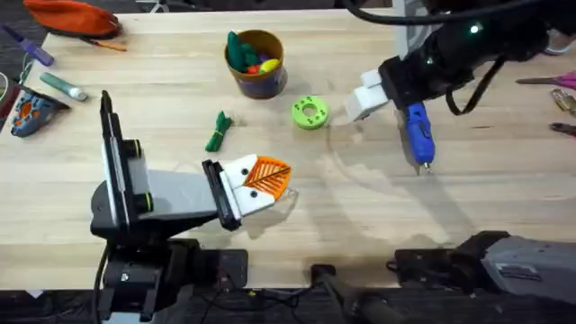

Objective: Pick up the gripper from the table and insert it into the empty holder that is missing its gripper. Then pick up a screw, insert it into the mounting hole, and use the screwdriver to tighten it. Finally, clean up the table by picking up the vegetable and placing it into the bucket.

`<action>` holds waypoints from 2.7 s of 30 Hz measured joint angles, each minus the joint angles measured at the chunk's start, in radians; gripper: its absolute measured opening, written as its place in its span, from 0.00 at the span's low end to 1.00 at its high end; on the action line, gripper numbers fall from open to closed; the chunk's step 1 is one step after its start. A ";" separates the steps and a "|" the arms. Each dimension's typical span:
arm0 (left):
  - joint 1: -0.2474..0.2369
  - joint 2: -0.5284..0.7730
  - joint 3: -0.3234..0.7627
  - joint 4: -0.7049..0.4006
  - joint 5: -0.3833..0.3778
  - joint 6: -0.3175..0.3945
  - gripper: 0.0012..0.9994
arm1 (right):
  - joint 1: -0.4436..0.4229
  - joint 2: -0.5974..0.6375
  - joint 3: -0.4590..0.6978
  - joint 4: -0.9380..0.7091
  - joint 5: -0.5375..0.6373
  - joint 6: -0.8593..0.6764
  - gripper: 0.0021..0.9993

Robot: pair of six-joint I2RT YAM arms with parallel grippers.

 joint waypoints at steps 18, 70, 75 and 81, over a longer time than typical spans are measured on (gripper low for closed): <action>0.000 0.000 0.000 0.000 0.000 0.000 0.01 | -0.063 0.000 0.000 -0.006 0.000 0.019 0.99; 0.000 0.000 0.000 0.000 0.000 0.000 0.01 | -0.438 0.331 -0.131 0.219 0.023 0.007 0.97; 0.000 0.000 0.000 0.000 0.000 0.000 0.01 | -0.438 0.333 -0.132 0.254 0.023 -0.012 0.97; 0.000 0.000 0.000 0.000 0.000 0.000 0.01 | -0.438 0.382 -0.132 0.259 0.023 -0.024 0.96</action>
